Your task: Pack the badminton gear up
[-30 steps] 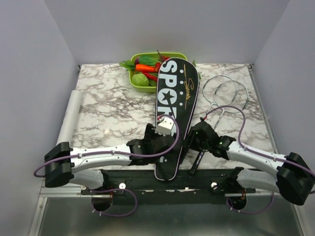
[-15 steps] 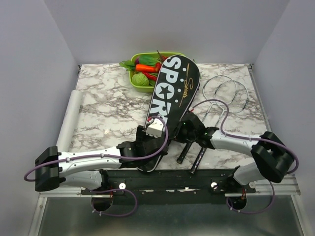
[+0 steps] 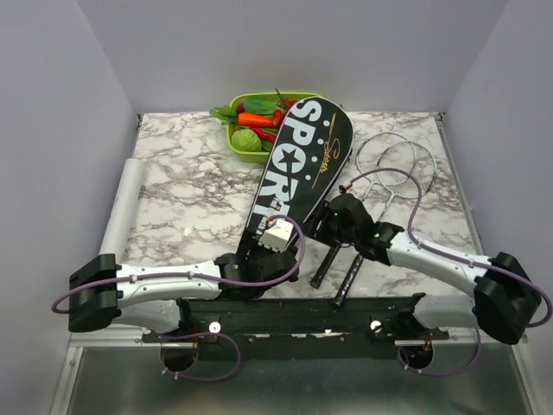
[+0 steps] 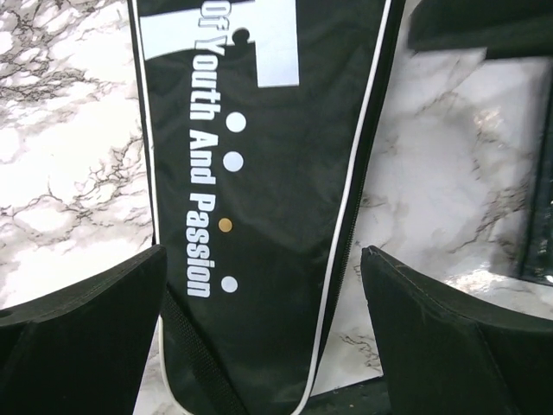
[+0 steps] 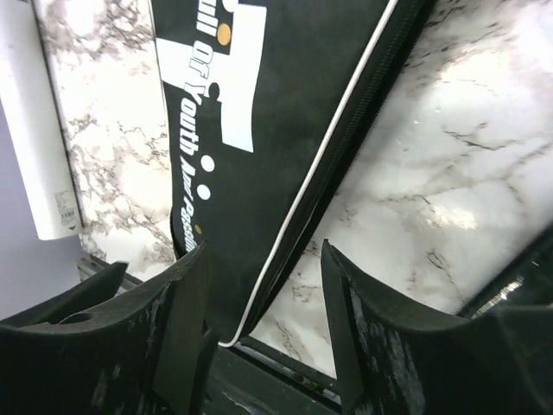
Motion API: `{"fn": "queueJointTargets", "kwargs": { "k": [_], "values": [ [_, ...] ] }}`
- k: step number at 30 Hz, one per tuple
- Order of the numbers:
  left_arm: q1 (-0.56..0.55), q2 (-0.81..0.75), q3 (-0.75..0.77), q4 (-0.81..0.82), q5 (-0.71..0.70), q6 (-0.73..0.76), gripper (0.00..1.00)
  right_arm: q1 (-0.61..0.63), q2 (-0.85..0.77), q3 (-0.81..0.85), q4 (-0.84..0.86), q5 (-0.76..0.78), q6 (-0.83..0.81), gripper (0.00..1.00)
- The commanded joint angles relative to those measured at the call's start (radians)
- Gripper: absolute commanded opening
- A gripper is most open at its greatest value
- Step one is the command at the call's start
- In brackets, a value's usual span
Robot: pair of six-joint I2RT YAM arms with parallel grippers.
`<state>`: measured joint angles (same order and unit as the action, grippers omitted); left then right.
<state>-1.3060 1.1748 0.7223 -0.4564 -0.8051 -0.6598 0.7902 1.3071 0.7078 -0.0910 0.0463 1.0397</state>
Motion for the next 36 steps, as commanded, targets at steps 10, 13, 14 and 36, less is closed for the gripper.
{"fn": "queueJointTargets", "kwargs": {
  "k": [10, 13, 14, 36],
  "values": [
    [-0.025, 0.281, 0.066, 0.068, -0.089, 0.074, 0.99, 0.001, -0.377, -0.175, -0.237, 0.147, -0.076, 0.64],
    [-0.027, 0.31, 0.077, 0.091, -0.082, 0.085, 0.99, 0.0, -0.408, -0.198, -0.248, 0.147, -0.075, 0.64],
    [-0.027, 0.318, 0.086, 0.094, -0.08, 0.086, 0.99, 0.001, -0.411, -0.208, -0.25, 0.145, -0.075, 0.64],
    [-0.016, 0.436, 0.085, 0.127, -0.097, 0.097, 0.77, 0.001, -0.405, -0.274, -0.211, 0.122, -0.049, 0.64]
  ]
}}
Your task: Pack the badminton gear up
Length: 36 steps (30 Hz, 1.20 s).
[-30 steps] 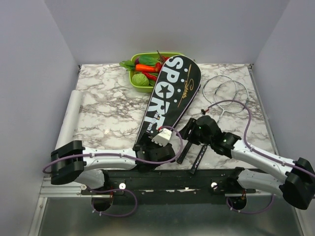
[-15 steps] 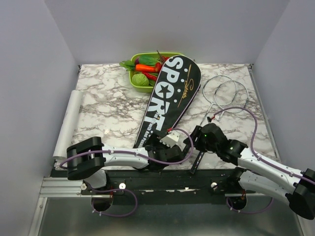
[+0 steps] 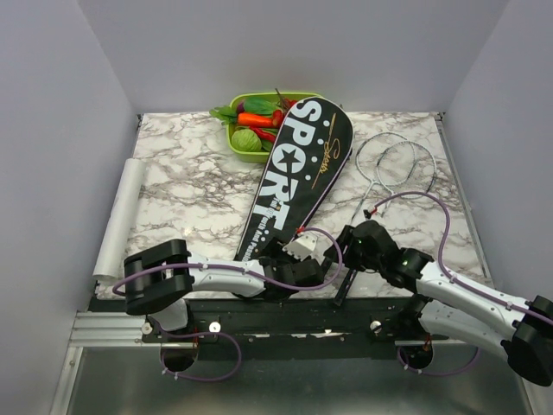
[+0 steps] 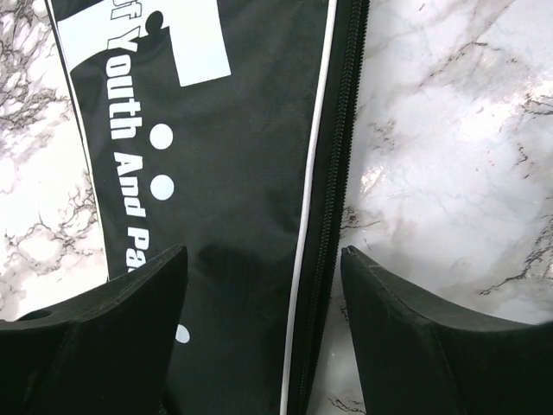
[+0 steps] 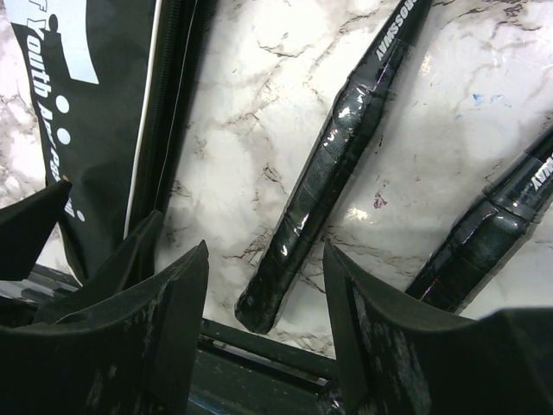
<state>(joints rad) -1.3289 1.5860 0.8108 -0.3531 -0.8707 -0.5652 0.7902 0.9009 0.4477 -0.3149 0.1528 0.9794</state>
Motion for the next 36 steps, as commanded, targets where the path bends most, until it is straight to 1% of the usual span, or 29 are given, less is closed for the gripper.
{"fn": "queueJointTargets", "kwargs": {
  "k": [1, 6, 9, 10, 13, 15, 18, 22, 27, 31, 32, 36],
  "values": [
    [0.005, 0.028, -0.005, 0.029, -0.03, 0.002, 0.75, 0.0, 0.001, -0.014, 0.016, 0.016, 0.013, 0.64],
    [0.01, 0.046, -0.013, 0.032, -0.042, 0.001, 0.68, 0.0, 0.009, -0.018, 0.025, 0.011, 0.015, 0.63],
    [0.013, 0.058, -0.019, 0.034, -0.059, 0.001, 0.5, 0.0, 0.012, -0.021, 0.034, 0.008, 0.016, 0.63],
    [0.011, 0.063, -0.021, 0.031, -0.073, -0.001, 0.38, 0.0, 0.012, -0.026, 0.036, 0.005, 0.018, 0.63],
    [0.016, 0.086, -0.022, 0.032, -0.085, -0.001, 0.22, 0.001, 0.016, -0.037, 0.048, 0.001, 0.024, 0.63],
    [0.017, 0.103, -0.022, 0.034, -0.091, -0.002, 0.17, 0.001, 0.021, -0.043, 0.053, -0.002, 0.025, 0.63],
    [0.019, 0.121, -0.018, 0.043, -0.103, 0.008, 0.0, 0.001, 0.023, -0.044, 0.057, -0.007, 0.027, 0.63],
    [0.017, 0.085, -0.016, 0.057, -0.08, 0.028, 0.0, 0.0, 0.006, -0.044, 0.048, 0.002, 0.021, 0.61],
    [0.017, -0.07, -0.027, 0.066, -0.039, 0.047, 0.0, 0.0, -0.019, -0.027, -0.004, 0.06, 0.018, 0.63],
    [0.02, -0.196, -0.028, 0.065, 0.008, 0.062, 0.0, 0.0, -0.013, 0.032, -0.088, 0.126, 0.024, 0.65],
    [0.02, -0.236, -0.028, 0.066, 0.041, 0.074, 0.0, 0.0, -0.01, 0.046, -0.11, 0.145, 0.028, 0.65],
    [0.039, -0.31, -0.01, 0.042, 0.099, 0.083, 0.0, 0.0, 0.015, 0.133, -0.211, 0.249, 0.038, 0.73]
  ]
}}
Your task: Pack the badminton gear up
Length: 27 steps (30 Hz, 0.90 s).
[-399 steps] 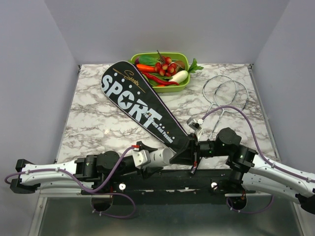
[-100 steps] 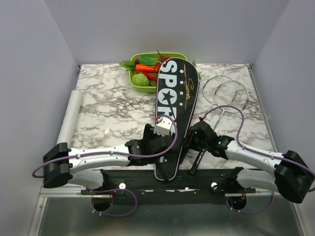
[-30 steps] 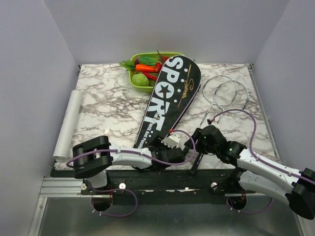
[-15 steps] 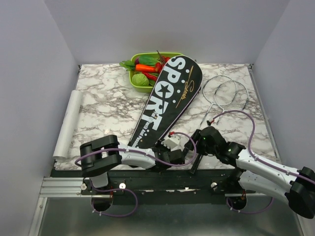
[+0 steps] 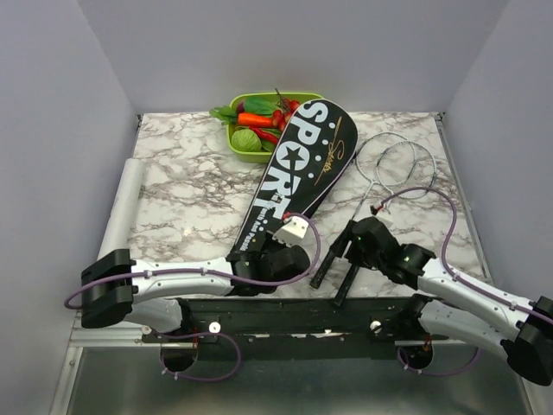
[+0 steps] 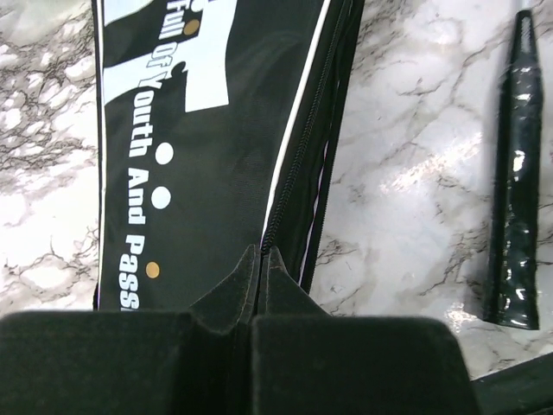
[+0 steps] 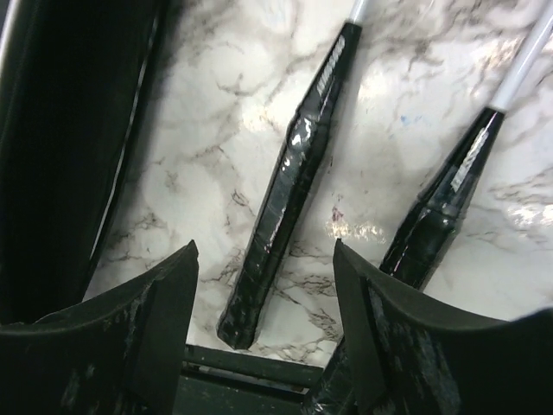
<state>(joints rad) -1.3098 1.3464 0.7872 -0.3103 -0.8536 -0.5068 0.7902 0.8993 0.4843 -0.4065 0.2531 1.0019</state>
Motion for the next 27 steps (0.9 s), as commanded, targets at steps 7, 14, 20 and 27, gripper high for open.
{"fn": "queueJointTargets", "kwargs": {
  "k": [7, 14, 20, 27],
  "values": [
    [0.073, -0.17, -0.005, 0.04, 0.182, 0.024, 0.0, -0.149, 0.19, 0.276, -0.244, 0.219, -0.039, 0.73],
    [0.096, -0.253, -0.002, 0.054, 0.243, 0.017, 0.0, -0.347, 0.256, 0.309, -0.239, 0.228, -0.095, 0.73],
    [0.099, -0.291, -0.014, 0.057, 0.255, 0.017, 0.0, -0.477, 0.391, 0.341, -0.23, 0.196, -0.141, 0.73],
    [0.107, -0.329, -0.025, 0.062, 0.269, 0.025, 0.0, -0.525, 0.559, 0.407, -0.21, 0.163, -0.167, 0.69]
  ]
}}
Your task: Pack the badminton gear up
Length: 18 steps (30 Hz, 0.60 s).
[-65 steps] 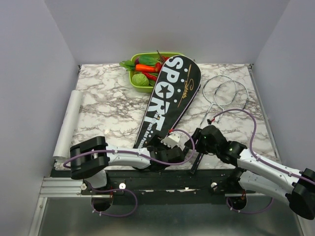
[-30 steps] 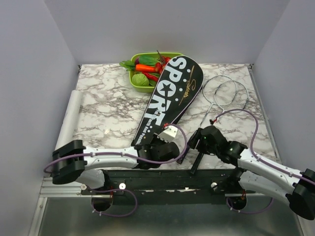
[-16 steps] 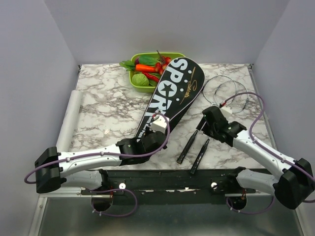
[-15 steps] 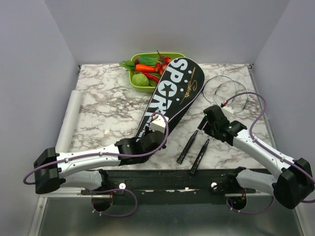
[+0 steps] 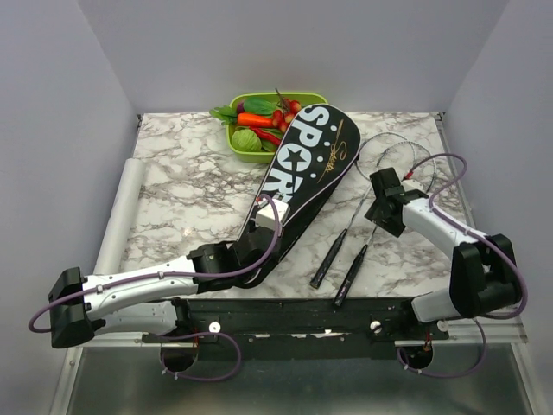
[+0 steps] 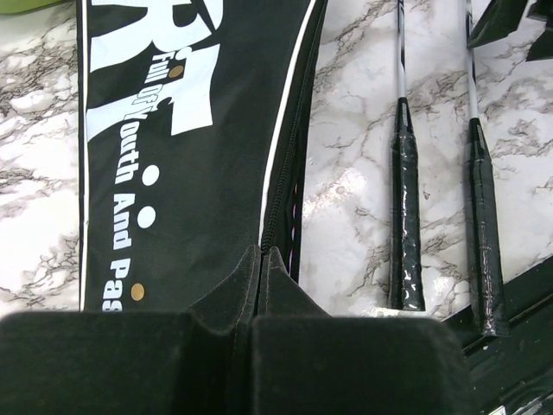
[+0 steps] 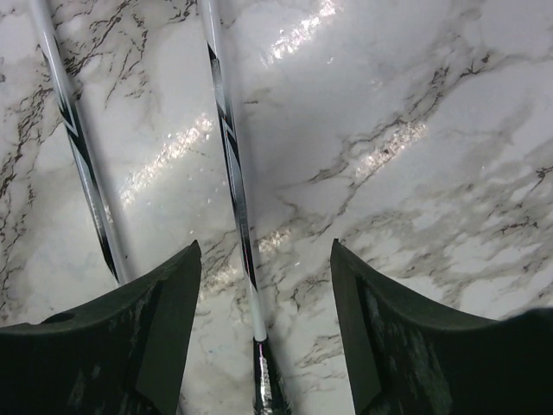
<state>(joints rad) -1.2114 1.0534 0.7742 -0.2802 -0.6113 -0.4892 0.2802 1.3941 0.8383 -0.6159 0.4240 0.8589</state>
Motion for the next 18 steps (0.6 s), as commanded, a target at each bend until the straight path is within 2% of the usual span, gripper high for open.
{"fn": "queueJointTargets", "kwargs": {
  "k": [1, 6, 12, 15, 16, 18],
  "values": [
    [0.009, -0.038, -0.013, 0.033, 0.028, 0.009, 0.0, -0.018, 0.078, 0.056, 0.005, -0.013, -0.026, 0.68],
    [0.016, -0.055, -0.026, 0.041, 0.045, 0.006, 0.0, -0.022, 0.172, 0.068, 0.031, -0.053, -0.024, 0.64],
    [0.019, -0.084, -0.044, 0.052, 0.062, 0.005, 0.0, -0.024, 0.226, 0.073, 0.053, -0.071, -0.027, 0.55],
    [0.019, -0.092, -0.05, 0.052, 0.064, 0.004, 0.0, -0.026, 0.224, 0.068, 0.061, -0.076, -0.041, 0.2],
    [0.021, -0.092, -0.05, 0.049, 0.062, 0.003, 0.0, -0.027, 0.226, 0.068, 0.065, -0.076, -0.05, 0.01],
    [0.021, -0.089, -0.049, 0.041, 0.062, 0.001, 0.0, -0.026, 0.224, 0.068, 0.064, -0.076, -0.057, 0.0]
  ]
}}
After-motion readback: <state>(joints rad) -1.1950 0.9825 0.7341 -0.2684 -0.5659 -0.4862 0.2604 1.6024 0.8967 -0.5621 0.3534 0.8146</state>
